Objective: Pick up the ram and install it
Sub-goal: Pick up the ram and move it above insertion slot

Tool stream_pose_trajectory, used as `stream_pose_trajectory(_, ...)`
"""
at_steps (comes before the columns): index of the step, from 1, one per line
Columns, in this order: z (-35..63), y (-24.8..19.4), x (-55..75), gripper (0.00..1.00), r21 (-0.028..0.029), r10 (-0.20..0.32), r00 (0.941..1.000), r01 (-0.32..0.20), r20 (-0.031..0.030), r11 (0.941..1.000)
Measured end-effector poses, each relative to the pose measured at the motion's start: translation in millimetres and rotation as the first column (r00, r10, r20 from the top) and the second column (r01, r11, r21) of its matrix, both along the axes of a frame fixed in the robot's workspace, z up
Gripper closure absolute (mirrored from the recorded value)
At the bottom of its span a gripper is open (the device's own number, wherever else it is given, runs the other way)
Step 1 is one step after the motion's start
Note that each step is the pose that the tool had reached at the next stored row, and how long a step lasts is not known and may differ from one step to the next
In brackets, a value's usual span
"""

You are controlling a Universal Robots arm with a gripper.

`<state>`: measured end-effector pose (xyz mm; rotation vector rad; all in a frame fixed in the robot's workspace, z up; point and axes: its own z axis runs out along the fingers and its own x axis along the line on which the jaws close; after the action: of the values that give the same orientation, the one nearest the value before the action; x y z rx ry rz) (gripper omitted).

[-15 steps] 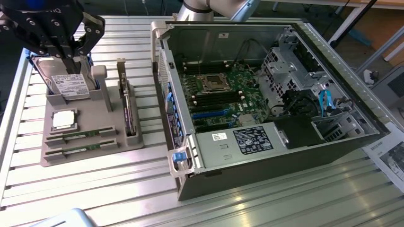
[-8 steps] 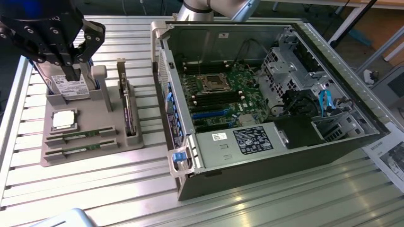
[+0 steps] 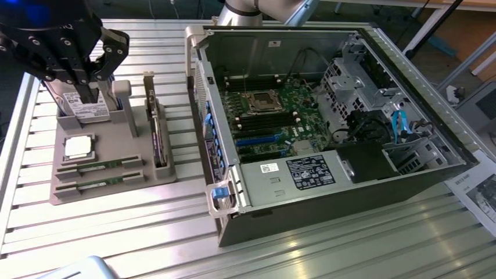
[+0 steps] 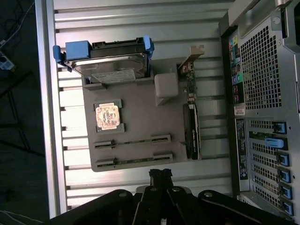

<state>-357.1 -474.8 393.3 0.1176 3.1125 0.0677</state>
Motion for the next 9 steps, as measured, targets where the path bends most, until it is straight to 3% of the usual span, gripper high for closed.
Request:
stream_pose_trajectory(3, 0.0, -0.2, 0.0, 0.90, 0.0000, 0.012, 0.9999, -0.012, 0.0001, 0.9999)
stream_pose_trajectory(4, 0.0, -0.3, 0.0, 0.90, 0.0000, 0.053, 0.9986, -0.053, 0.0000, 0.9986)
stream_pose_trajectory(9, -0.1, -0.4, 0.0, 0.90, 0.0000, 0.136, 0.9907, -0.136, 0.0000, 0.9907)
